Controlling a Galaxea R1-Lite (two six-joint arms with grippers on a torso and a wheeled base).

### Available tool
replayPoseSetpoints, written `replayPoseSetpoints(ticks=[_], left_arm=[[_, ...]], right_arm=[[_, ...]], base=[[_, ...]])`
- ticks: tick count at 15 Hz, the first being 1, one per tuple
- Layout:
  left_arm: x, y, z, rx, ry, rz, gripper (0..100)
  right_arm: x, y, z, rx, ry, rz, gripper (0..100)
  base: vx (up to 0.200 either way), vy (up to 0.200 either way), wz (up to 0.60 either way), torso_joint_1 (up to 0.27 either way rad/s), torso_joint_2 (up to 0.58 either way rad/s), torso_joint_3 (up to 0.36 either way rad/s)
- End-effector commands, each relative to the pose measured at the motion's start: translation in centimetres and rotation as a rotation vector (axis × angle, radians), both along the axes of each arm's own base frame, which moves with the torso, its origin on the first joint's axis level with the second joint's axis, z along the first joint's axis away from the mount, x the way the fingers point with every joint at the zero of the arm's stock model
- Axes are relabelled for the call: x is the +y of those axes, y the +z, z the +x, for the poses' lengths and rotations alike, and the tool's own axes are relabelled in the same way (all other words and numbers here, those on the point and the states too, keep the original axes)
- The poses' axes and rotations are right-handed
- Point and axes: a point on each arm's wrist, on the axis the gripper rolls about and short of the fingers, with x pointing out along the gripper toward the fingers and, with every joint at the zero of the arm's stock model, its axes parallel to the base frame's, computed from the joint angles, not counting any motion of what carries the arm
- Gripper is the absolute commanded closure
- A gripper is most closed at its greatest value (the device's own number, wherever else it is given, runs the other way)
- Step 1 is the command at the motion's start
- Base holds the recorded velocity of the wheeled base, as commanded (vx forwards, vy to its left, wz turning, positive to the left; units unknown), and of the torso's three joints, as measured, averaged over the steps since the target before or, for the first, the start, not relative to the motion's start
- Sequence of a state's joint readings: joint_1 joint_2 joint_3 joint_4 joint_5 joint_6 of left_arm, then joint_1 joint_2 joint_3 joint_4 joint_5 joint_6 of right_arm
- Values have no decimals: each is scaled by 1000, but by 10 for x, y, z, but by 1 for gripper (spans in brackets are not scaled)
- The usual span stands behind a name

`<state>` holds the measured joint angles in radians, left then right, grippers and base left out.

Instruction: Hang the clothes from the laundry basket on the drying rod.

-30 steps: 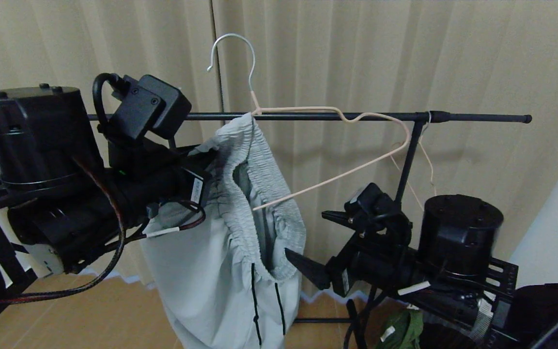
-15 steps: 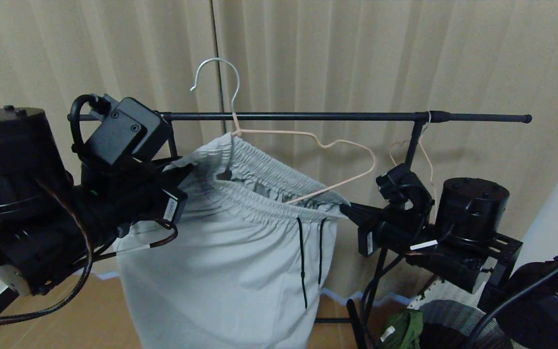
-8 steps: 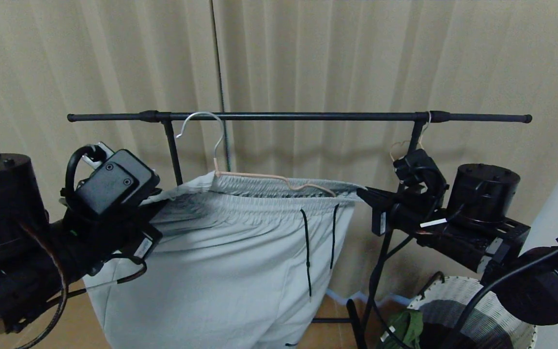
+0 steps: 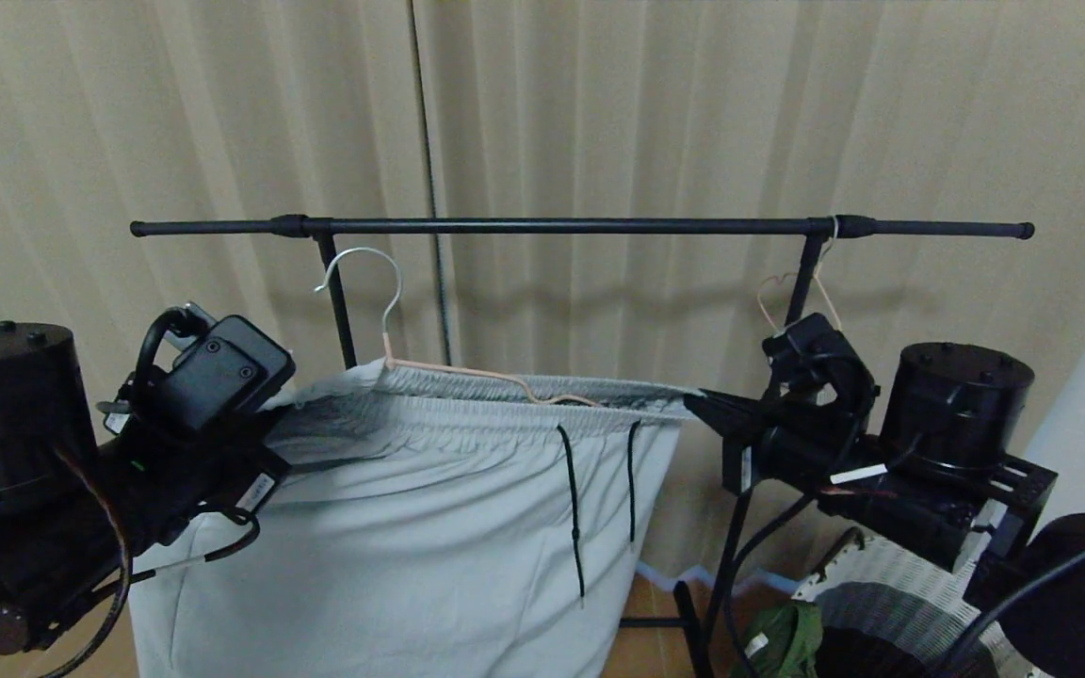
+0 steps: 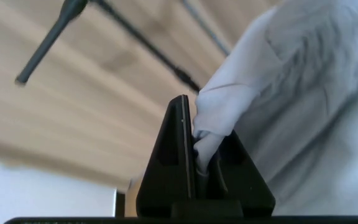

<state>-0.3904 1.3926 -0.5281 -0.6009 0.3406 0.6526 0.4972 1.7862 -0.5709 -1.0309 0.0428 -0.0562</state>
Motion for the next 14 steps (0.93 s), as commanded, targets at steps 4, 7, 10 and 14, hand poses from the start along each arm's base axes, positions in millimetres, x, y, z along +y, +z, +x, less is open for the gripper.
replayPoseSetpoints(ticks=[4, 7, 10, 14], left_arm=[[-7, -5, 8, 23, 25, -49, 100], [-12, -5, 7, 21, 43, -92, 100], [-15, 1, 8, 1, 43, -118, 100], [-16, 4, 9, -8, 45, -144, 100]], right_arm=[[39, 9, -55, -69, 226, 40, 100], [59, 9, -62, -73, 295, 45, 100], [70, 1, -61, -53, 319, 31, 100], [70, -4, -60, -34, 319, 15, 0]], base=[[0, 0, 0, 0, 0, 0], [0, 0, 0, 0, 0, 0], [0, 0, 0, 0, 0, 0], [0, 0, 0, 0, 0, 0]])
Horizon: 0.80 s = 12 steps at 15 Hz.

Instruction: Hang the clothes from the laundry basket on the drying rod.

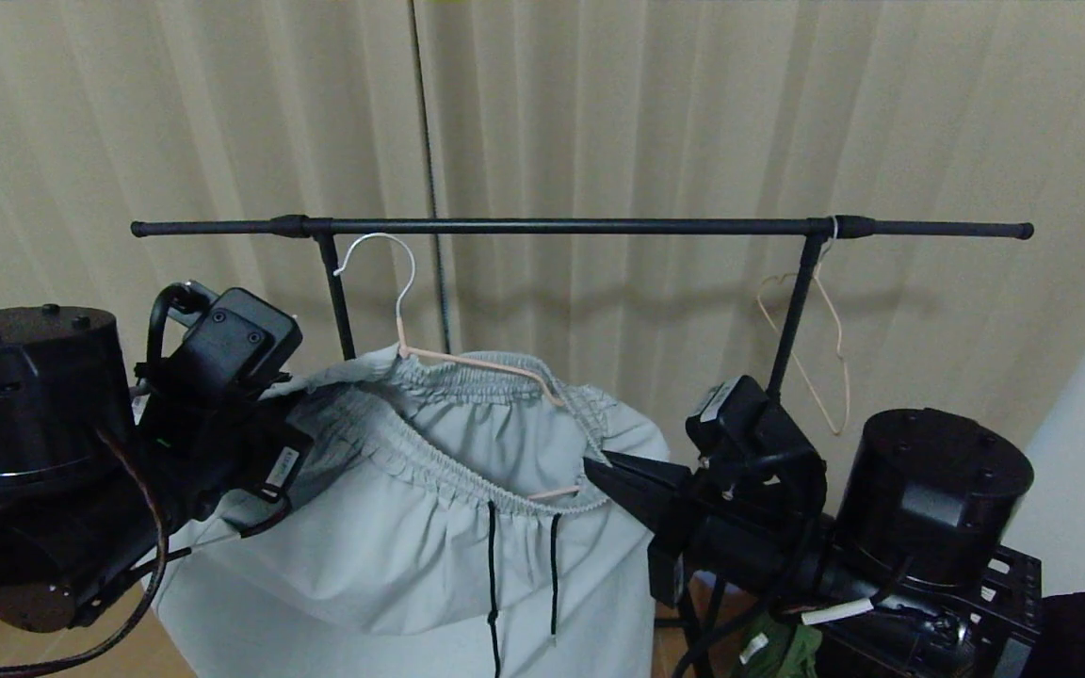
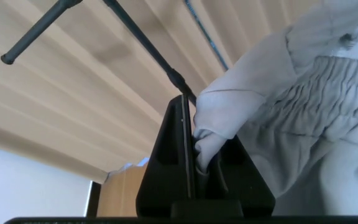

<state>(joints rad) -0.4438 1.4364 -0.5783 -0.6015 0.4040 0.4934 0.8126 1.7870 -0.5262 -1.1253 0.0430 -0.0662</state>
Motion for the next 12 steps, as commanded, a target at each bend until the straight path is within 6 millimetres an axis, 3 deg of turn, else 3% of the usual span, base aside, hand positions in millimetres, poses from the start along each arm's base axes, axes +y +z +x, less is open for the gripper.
replayPoseSetpoints(ticks=[1, 5, 8, 12], left_arm=[[-2, 1, 0, -3, -8, -9, 100], [-7, 5, 0, -17, -31, -17, 100], [-8, 1, 6, -7, -17, -28, 100], [-13, -6, 11, -38, -29, -48, 100]], right_arm=[[0, -5, 0, 12, 0, -13, 0], [-12, -4, 5, 9, -46, -18, 0], [-37, -10, 5, -17, -99, -93, 0], [-49, 10, 21, -124, -158, -93, 0]], base=[[0, 0, 0, 0, 0, 0], [0, 0, 0, 0, 0, 0], [0, 0, 0, 0, 0, 0], [0, 0, 0, 0, 0, 0]])
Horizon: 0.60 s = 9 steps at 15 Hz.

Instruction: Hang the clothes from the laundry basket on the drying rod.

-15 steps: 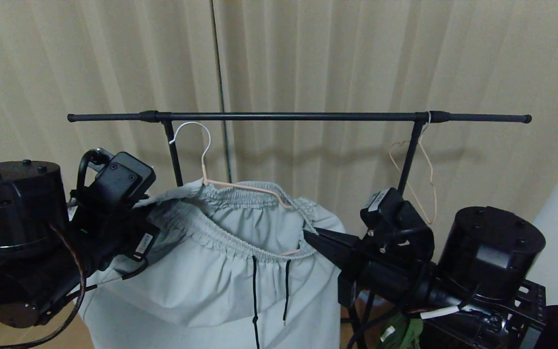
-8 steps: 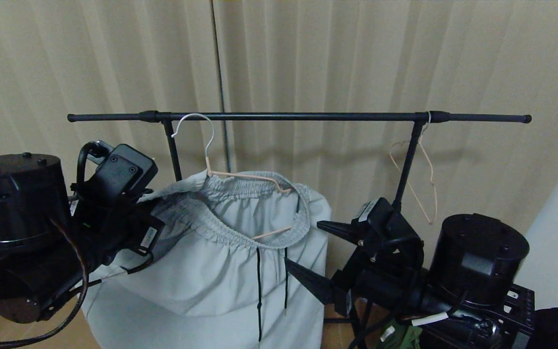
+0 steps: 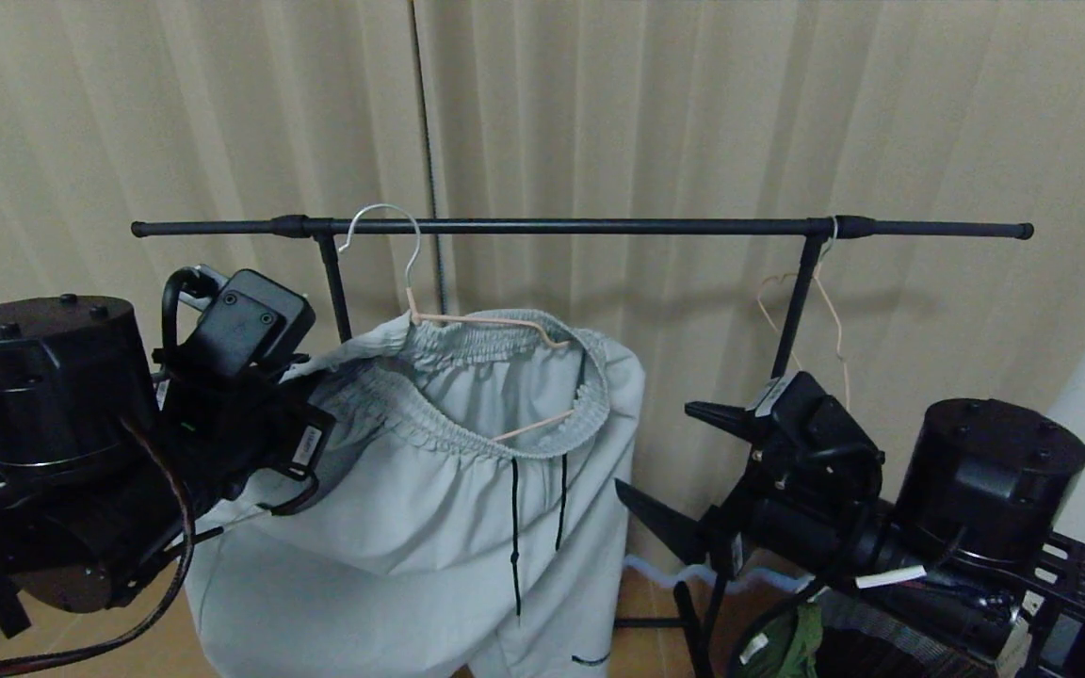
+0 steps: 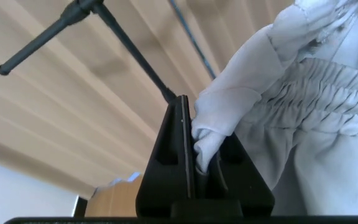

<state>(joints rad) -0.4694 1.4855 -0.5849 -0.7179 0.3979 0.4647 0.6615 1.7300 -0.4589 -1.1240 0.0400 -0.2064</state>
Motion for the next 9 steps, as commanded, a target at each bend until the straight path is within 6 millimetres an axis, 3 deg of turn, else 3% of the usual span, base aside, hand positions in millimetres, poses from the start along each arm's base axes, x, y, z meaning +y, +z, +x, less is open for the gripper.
replayPoseSetpoints(ticks=[1, 9], left_arm=[[-2, -8, 2, 23, -5, 16, 100], [-29, -7, -12, 21, -137, 19, 100]], right_arm=[[-5, 12, 8, -59, -26, 5, 0], [18, 33, 37, -206, 0, -101, 0]], base=[[0, 0, 0, 0, 0, 0], [0, 0, 0, 0, 0, 0]])
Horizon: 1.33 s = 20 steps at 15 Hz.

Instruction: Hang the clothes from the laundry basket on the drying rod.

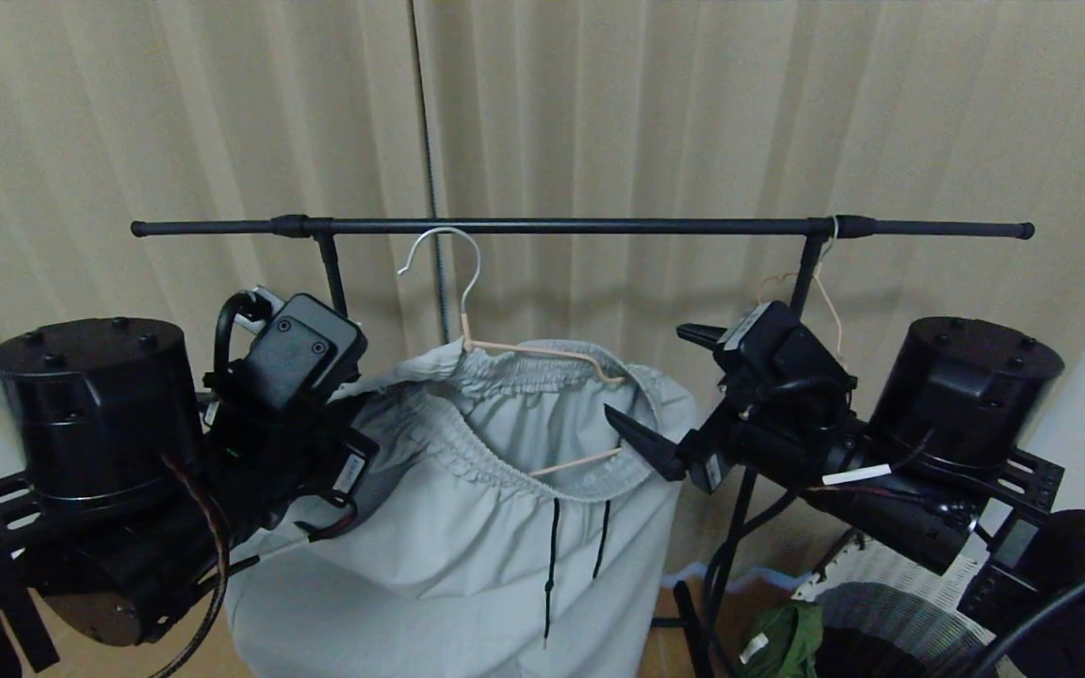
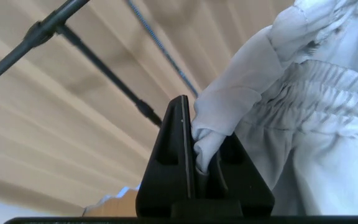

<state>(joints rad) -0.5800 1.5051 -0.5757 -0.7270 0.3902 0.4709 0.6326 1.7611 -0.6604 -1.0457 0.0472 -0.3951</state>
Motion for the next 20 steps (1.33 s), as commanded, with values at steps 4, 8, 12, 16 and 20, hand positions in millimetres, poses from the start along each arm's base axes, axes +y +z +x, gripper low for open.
replayPoseSetpoints(ticks=[4, 8, 12, 16, 20], left_arm=[[-8, -1, -5, 1, -42, 10, 100], [-11, -2, -8, 3, -61, 14, 100], [-11, -2, -9, 2, -62, 13, 100], [-12, -2, -13, -16, -78, 2, 100], [-9, -4, -16, -33, -105, 14, 100]], right_arm=[[15, 9, 10, -8, 24, -61, 0], [29, 9, 17, 25, 45, -87, 0], [32, 2, 21, 43, 45, -101, 0], [34, -1, 24, 46, 45, -103, 100], [35, -2, 25, 48, 45, -105, 100]], base=[[0, 0, 0, 0, 0, 0], [0, 0, 0, 0, 0, 0], [0, 0, 0, 0, 0, 0], [0, 0, 0, 0, 0, 0], [0, 0, 0, 0, 0, 0]])
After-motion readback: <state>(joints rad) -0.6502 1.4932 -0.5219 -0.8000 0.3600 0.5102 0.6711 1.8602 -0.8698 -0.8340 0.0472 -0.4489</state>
